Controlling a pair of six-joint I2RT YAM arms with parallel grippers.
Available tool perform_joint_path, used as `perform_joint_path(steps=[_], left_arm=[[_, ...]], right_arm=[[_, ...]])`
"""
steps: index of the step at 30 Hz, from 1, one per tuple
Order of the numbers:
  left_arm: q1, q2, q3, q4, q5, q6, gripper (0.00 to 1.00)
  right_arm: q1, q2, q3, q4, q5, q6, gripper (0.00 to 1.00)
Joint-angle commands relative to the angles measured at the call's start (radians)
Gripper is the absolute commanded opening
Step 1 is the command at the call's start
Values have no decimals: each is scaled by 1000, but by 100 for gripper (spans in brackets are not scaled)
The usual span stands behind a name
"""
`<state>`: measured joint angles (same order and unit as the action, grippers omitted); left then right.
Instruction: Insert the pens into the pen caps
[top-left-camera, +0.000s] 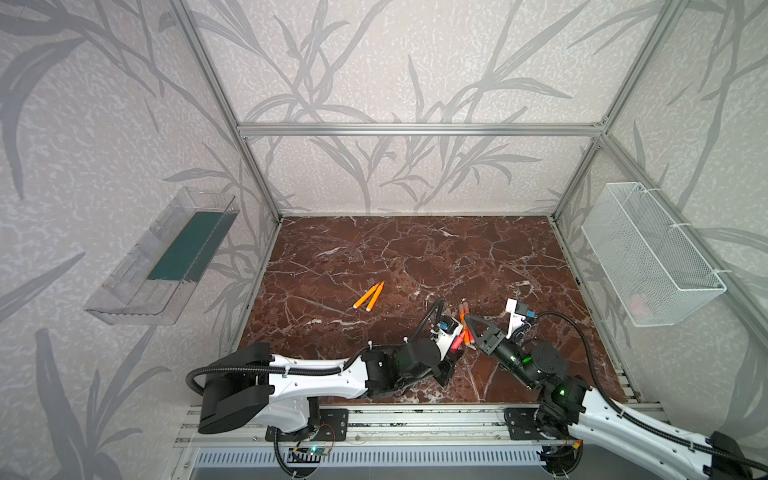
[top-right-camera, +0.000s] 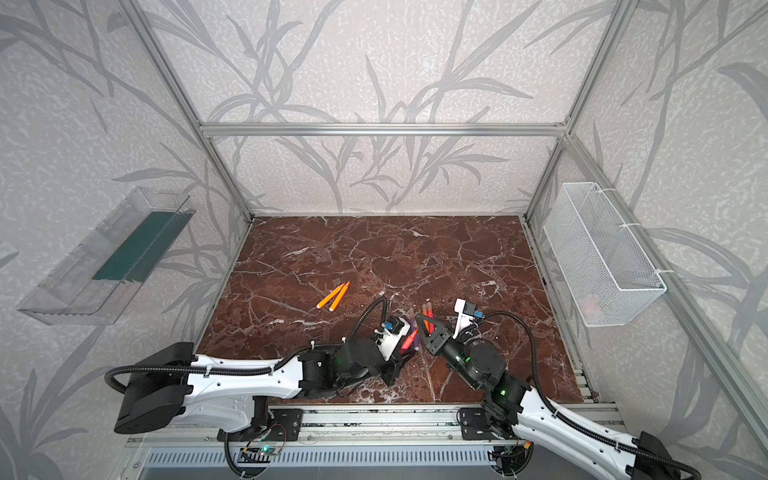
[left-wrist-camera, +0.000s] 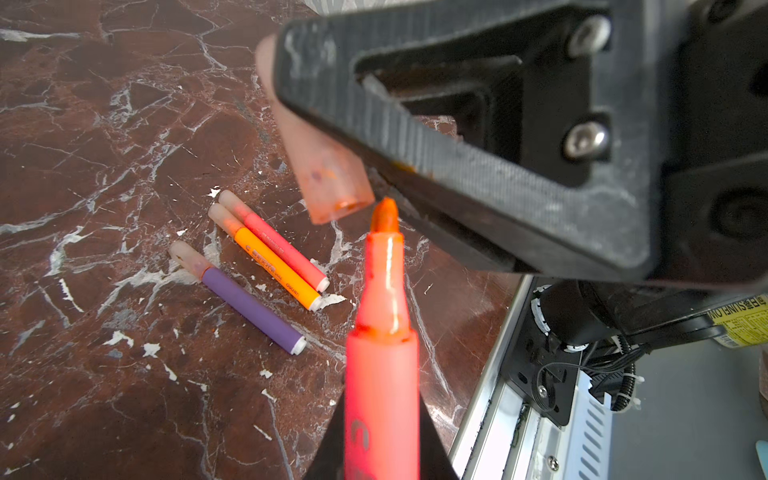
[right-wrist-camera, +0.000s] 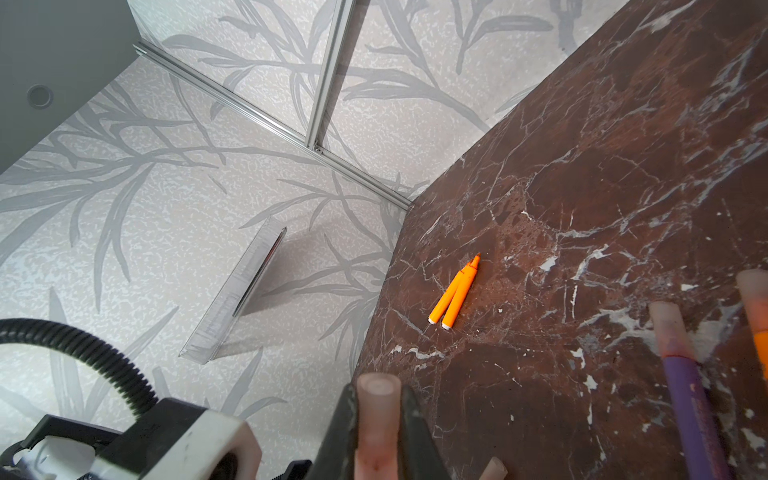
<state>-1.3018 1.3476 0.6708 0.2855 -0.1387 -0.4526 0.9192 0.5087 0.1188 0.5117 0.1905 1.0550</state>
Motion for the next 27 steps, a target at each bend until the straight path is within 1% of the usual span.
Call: perform_joint_path(steps=[1,7,14,18,27], left_arm=[[-2,-19,-2,16,-27,9,0],[-2,-27,-10,26,-28,8,0],[-1,-35,-2,26,-48,9,0],[-1,-38,7,26,-59,9,0],[20,-7,30,63,-61,-13,0]], right_arm=[[9,-20,24,26,1,-5,0],[9,-38,24,11,4,-7,0],[19,-22,19,30,-5,-4,0],[28,-12,8,39,9,0,0],[53,15,3,89,6,-27,0]])
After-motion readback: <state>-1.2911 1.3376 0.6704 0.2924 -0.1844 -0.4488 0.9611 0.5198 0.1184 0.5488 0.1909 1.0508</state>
